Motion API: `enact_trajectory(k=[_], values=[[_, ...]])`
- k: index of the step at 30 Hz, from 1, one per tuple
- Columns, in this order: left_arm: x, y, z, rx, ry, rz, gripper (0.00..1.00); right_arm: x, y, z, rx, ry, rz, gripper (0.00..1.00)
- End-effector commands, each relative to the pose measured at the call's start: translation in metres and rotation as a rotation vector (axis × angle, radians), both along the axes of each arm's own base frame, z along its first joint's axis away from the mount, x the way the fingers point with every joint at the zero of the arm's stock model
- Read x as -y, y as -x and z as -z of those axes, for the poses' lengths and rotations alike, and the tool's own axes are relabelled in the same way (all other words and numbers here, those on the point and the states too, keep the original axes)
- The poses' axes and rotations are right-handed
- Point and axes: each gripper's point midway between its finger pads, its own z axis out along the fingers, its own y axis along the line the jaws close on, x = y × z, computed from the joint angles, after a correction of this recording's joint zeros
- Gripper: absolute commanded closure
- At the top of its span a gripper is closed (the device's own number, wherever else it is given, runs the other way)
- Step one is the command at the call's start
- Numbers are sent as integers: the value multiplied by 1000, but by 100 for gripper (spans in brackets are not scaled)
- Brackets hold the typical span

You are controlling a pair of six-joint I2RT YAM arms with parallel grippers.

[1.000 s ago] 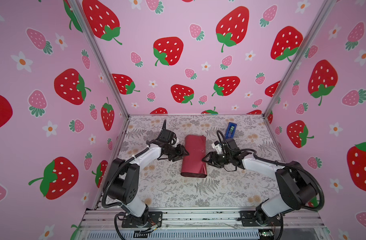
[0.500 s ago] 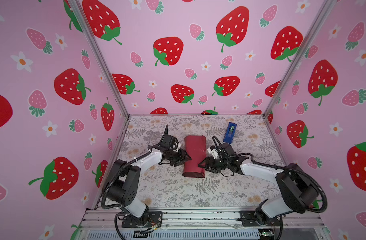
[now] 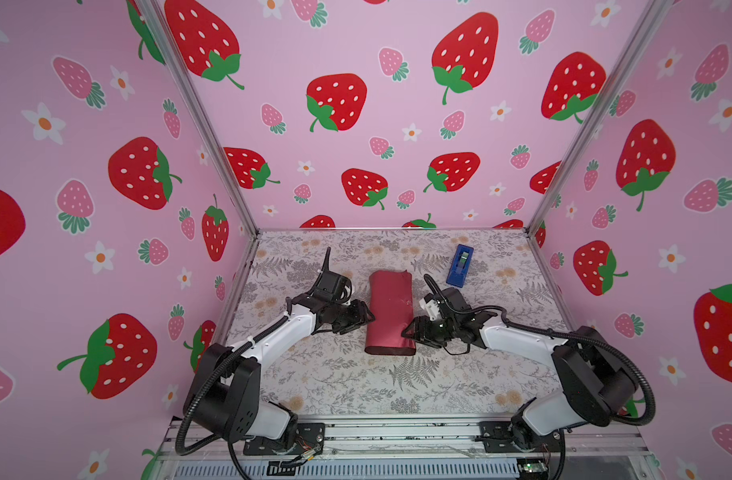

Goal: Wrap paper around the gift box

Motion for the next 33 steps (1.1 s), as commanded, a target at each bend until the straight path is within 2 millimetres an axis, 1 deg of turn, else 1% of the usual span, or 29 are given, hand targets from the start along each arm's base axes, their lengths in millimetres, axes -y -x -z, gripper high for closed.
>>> enact_trajectory(k=[1,7,12,19,22,25,30,33], values=[[-9,9,16,-17,-87,20,41,7,-4,6,23,72,8,38],[-6,11,32,-7,-134,51,41,12,-7,15,30,116,20,39],[-3,9,44,-10,-143,57,43,12,-8,16,30,117,20,40],[2,6,53,-17,-141,69,45,9,-10,4,49,94,18,40],[3,4,57,-19,-146,69,46,8,-12,-4,67,84,20,38],[3,2,61,-21,-151,65,47,11,-17,-9,93,97,39,35],[7,0,67,-28,-141,66,49,15,-20,-14,140,104,66,35],[11,-2,70,-31,-138,72,53,13,-23,-15,181,109,84,35]])
